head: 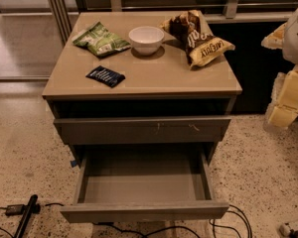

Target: Close middle drawer

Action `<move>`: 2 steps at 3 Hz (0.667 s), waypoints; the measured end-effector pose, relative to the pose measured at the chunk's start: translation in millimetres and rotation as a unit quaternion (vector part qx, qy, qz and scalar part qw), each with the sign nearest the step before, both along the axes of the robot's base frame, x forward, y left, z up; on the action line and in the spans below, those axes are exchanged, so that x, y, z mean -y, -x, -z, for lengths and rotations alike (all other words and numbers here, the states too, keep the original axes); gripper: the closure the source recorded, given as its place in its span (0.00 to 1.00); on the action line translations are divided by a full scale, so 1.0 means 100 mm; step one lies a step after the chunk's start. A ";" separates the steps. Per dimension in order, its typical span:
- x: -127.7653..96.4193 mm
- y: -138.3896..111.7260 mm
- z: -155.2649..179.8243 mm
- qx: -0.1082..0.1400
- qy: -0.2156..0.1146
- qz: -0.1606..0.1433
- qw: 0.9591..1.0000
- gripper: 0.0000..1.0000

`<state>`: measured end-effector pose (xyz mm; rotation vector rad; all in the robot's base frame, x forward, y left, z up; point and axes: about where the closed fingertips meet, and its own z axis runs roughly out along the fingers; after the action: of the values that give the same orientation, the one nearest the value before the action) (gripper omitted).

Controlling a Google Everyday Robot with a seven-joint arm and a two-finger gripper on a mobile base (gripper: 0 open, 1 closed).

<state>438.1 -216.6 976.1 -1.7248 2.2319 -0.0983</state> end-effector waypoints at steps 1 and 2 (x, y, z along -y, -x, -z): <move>-0.01 0.00 0.03 0.001 0.002 -0.002 1.000 0.00; -0.04 0.02 0.09 -0.002 0.000 -0.006 1.000 0.00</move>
Offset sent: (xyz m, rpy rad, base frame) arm -0.0050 0.0075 -0.0244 0.0070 0.0359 0.0254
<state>436.0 -212.3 966.9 -1.7401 2.2242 -0.0907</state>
